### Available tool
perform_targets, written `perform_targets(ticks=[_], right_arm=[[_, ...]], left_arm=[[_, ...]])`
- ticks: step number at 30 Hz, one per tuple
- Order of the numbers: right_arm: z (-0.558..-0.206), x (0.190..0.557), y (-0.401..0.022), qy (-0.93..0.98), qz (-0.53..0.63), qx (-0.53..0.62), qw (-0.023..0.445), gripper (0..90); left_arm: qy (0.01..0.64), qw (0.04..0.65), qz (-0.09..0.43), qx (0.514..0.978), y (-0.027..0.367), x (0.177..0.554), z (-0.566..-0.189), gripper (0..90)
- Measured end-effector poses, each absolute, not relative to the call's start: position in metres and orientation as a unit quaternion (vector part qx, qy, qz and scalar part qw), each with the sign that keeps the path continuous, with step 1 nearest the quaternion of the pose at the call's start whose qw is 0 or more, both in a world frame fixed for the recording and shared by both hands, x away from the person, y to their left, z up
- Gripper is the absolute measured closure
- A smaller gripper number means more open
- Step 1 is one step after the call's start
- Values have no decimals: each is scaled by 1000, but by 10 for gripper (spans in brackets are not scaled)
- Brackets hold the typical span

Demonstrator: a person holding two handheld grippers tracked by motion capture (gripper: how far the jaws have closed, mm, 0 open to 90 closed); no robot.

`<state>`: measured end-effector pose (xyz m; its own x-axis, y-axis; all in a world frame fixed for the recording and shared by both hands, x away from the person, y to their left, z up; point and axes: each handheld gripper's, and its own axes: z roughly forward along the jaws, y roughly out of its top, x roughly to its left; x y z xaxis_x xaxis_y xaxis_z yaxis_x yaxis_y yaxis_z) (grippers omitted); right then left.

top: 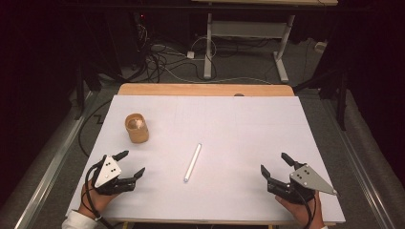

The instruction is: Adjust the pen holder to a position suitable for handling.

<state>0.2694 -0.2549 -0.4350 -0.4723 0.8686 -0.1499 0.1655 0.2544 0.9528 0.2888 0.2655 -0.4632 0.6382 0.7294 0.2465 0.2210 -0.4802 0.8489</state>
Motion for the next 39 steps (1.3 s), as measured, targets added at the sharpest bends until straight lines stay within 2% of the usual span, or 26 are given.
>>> perform_targets(ticks=[8,12,13,14,15,18,21,24,28,32,39], right_arm=[[-436,265,-257,718,501,334,349,194],[-438,266,-255,721,499,332,348,204],[-441,265,-252,728,491,330,346,204],[-443,266,-251,731,489,329,344,204],[-444,266,-249,733,489,327,341,204],[-446,266,-247,738,484,322,342,204],[-446,265,-245,739,485,319,341,204],[-447,266,-244,741,485,320,337,209],[-449,268,-240,755,474,300,339,225],[-452,270,-236,763,468,290,339,228],[-456,271,-233,771,462,281,336,250]], left_arm=[[291,416,305,806,266,286,-464,220],[302,408,296,809,270,289,-465,281],[312,404,287,811,271,289,-465,460],[313,401,283,813,273,291,-464,483],[323,394,283,812,277,294,-461,559],[341,392,283,806,283,298,-459,688],[385,391,278,788,298,314,-457,792],[404,391,276,780,304,325,-457,859],[444,406,257,757,318,357,-457,867],[463,385,264,753,315,385,-462,867],[519,387,244,722,317,422,-471,867]])
